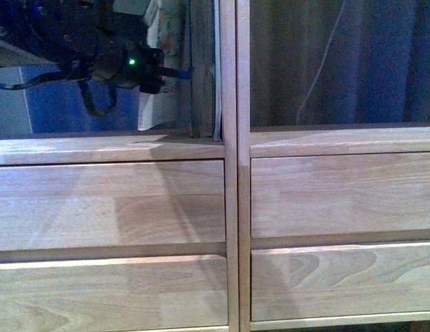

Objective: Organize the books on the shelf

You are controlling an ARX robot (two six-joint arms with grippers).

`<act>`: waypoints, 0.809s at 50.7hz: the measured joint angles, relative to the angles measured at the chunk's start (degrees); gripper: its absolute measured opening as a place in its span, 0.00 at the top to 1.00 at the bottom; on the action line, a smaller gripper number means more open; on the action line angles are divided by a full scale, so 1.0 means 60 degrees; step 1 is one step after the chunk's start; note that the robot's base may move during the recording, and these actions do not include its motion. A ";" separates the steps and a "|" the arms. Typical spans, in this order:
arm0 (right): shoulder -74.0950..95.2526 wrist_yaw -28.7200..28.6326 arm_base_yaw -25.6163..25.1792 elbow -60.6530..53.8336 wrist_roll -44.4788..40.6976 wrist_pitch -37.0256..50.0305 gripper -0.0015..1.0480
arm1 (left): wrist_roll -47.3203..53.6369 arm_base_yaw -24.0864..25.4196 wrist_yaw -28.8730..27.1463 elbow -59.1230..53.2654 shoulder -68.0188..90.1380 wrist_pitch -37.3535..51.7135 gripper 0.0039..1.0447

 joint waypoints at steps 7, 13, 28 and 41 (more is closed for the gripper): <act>0.0000 0.0000 0.0000 0.0000 0.0000 0.0000 0.07 | 0.0062 -0.0390 -0.0739 0.0627 0.0281 -0.0401 0.94; 0.0000 0.0000 0.0000 0.0000 0.0000 0.0000 0.07 | 0.0029 -0.0397 -0.1300 0.1173 0.0532 -0.0780 0.94; 0.0000 0.0000 0.0000 0.0000 0.0000 0.0000 0.07 | -0.0313 -0.0259 -0.1326 0.1701 0.0914 -0.1220 0.94; 0.0000 0.0000 0.0000 0.0000 0.0000 0.0000 0.07 | -0.0470 -0.0277 -0.0994 0.1530 0.0954 -0.0936 0.94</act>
